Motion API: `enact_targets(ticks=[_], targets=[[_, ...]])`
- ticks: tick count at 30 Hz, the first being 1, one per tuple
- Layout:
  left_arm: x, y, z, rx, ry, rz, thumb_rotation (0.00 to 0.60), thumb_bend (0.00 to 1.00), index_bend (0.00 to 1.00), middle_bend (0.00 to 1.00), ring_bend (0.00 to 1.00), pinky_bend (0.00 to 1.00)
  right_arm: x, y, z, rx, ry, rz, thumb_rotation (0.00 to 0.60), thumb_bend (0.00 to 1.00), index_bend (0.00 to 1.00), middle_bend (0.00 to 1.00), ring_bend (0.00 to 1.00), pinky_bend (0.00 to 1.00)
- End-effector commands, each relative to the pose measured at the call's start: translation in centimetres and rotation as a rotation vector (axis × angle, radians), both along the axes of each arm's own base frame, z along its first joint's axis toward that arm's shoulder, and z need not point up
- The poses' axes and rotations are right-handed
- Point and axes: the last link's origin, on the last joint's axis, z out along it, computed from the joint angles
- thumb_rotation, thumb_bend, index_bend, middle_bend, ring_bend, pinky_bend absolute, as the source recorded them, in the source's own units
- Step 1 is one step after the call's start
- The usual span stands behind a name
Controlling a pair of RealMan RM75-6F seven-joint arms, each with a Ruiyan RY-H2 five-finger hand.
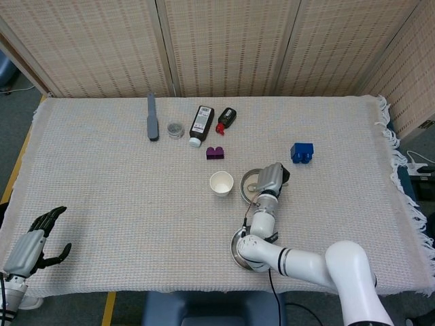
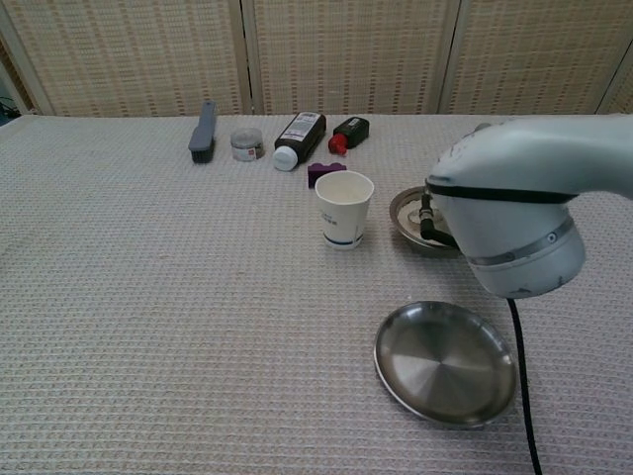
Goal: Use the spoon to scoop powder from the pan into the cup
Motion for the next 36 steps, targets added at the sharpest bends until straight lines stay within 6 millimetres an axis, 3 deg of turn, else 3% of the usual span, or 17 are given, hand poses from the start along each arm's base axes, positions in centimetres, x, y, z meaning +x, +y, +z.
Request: enact_targets(ticks=[1,12,28,36], targets=[[0.0,0.0,0.0,0.000,0.002,0.000,0.600,0.41,0.00,0.00,0.00,0.00,-0.7,0.1,0.3,-0.002,-0.013,-0.002,0.600,0.36,0.64,0.98,1.00,1.00],[0.0,0.0,-0.1,-0.002,0.012,0.000,0.600,0.41,0.00,0.00,0.00,0.00,-2.2,0.5,1.6,-0.012,-0.081,-0.030,0.600,0.36,0.64,0.98,1.00,1.00],[0.0,0.0,-0.2,-0.004,0.012,0.001,0.600,0.41,0.00,0.00,0.00,0.00,-0.3,0.1,2.5,-0.031,-0.157,-0.026,0.600,0.36,0.64,0.98,1.00,1.00],[0.0,0.0,-0.2,-0.013,0.010,0.005,0.600,0.41,0.00,0.00,0.00,0.00,1.7,-0.4,2.7,-0.046,-0.188,-0.025,0.600,0.36,0.64,0.98,1.00,1.00]])
